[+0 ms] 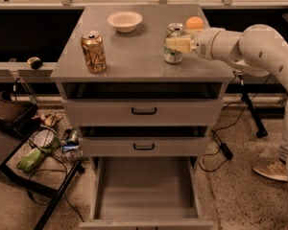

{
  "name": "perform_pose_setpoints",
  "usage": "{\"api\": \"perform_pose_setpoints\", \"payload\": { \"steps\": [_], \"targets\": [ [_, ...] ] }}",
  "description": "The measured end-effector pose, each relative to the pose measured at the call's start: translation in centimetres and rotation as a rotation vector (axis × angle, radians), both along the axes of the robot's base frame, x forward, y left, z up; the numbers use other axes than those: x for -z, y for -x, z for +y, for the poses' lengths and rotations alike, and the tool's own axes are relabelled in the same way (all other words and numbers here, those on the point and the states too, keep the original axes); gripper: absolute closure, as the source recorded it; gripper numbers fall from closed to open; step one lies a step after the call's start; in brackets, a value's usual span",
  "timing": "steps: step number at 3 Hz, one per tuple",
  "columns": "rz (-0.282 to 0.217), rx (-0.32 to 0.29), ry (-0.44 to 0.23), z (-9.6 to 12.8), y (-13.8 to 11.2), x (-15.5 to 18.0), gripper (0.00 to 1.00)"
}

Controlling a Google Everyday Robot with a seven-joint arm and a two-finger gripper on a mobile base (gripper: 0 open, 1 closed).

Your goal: Pick 7up can from bottom drawer and place on counter

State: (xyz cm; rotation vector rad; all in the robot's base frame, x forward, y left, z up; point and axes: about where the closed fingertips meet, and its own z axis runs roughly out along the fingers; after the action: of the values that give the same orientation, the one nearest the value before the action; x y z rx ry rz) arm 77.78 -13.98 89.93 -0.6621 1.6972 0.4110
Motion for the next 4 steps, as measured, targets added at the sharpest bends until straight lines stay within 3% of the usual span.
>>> {"api": "perform_pose_setpoints", "payload": {
  "steps": [3, 4],
  "targets": [
    [0.0, 0.0, 0.0, 0.0, 0.0, 0.0, 0.14],
    [-0.011, -0.01, 0.053, -0.7, 1.1, -3.0, 0.0]
  ]
}}
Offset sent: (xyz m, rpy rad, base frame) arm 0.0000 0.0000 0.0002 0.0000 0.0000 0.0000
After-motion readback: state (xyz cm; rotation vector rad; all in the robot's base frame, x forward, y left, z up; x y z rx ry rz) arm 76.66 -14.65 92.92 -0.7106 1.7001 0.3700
